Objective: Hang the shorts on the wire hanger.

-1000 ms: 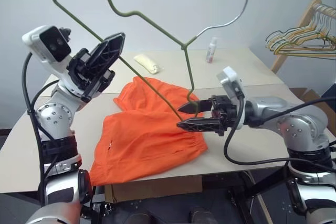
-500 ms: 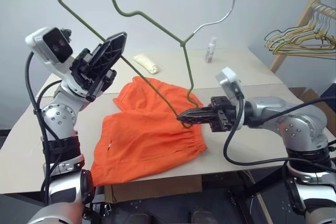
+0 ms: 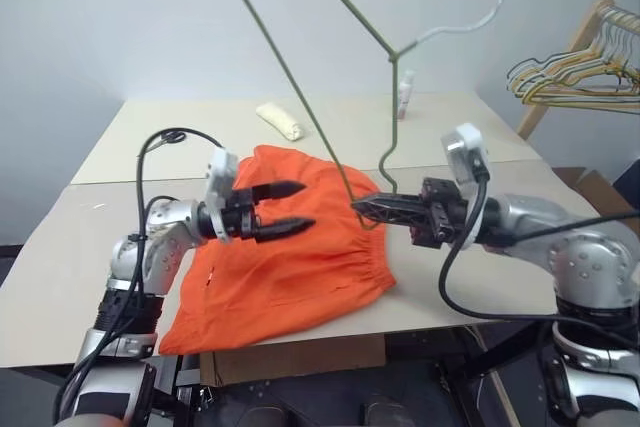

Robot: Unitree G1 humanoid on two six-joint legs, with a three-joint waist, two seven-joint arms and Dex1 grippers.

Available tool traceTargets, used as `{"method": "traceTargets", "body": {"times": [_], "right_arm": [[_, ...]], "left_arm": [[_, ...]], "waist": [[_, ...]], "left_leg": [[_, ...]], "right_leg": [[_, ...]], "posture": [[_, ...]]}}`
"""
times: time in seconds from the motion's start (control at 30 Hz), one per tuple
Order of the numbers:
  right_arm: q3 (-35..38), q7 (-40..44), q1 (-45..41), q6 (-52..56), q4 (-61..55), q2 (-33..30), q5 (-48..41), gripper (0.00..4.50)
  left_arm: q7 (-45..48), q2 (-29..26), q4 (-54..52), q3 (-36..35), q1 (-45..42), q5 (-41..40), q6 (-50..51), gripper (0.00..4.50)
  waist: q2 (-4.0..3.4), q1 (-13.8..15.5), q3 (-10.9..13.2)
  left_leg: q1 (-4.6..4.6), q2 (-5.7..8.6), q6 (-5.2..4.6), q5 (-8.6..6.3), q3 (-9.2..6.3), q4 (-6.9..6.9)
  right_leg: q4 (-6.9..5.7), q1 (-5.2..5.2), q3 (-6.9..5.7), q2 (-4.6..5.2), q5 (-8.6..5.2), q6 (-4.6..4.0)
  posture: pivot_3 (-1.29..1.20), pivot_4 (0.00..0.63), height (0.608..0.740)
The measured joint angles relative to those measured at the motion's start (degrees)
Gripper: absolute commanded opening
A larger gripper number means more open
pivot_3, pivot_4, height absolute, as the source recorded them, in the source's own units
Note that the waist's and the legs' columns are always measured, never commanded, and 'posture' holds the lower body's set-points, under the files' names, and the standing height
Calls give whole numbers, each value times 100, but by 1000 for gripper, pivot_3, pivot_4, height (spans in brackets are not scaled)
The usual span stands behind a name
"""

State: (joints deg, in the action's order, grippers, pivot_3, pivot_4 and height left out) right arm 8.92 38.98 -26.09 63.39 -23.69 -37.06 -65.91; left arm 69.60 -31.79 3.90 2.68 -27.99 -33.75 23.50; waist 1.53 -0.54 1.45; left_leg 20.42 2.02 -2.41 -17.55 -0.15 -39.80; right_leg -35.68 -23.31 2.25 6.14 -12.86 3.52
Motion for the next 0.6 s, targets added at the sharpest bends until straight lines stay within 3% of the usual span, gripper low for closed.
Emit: {"method": "traceTargets", "body": {"times": [0.3,0.5,0.6], "right_arm": [[1036,-645,1838,1315,559,-1423,-478,0],[1167,239,2450,2505,1947,-2138,-892,0],[1044,903,2706,2528,2540,-2588,-557,0]], "left_arm": [[609,-830,-340,427,362,1169,-1187,4476],[756,-909,-349,695,488,1604,-1639,4476],[761,-912,-330,729,507,1671,-1734,4476]], "waist": [[-3,-13,-3],[-8,-33,-6],[-19,-24,-12]], "left_leg": [[78,2,-6,-2,12,-4],[71,-5,-15,-5,25,-10],[71,-5,-24,-10,34,-18]], "right_leg": [[-5,-87,10,28,4,1],[-4,-72,12,19,6,4],[-4,-70,10,8,7,7]], "posture": [[-71,0,740],[-67,0,740],[-60,0,740]]}}
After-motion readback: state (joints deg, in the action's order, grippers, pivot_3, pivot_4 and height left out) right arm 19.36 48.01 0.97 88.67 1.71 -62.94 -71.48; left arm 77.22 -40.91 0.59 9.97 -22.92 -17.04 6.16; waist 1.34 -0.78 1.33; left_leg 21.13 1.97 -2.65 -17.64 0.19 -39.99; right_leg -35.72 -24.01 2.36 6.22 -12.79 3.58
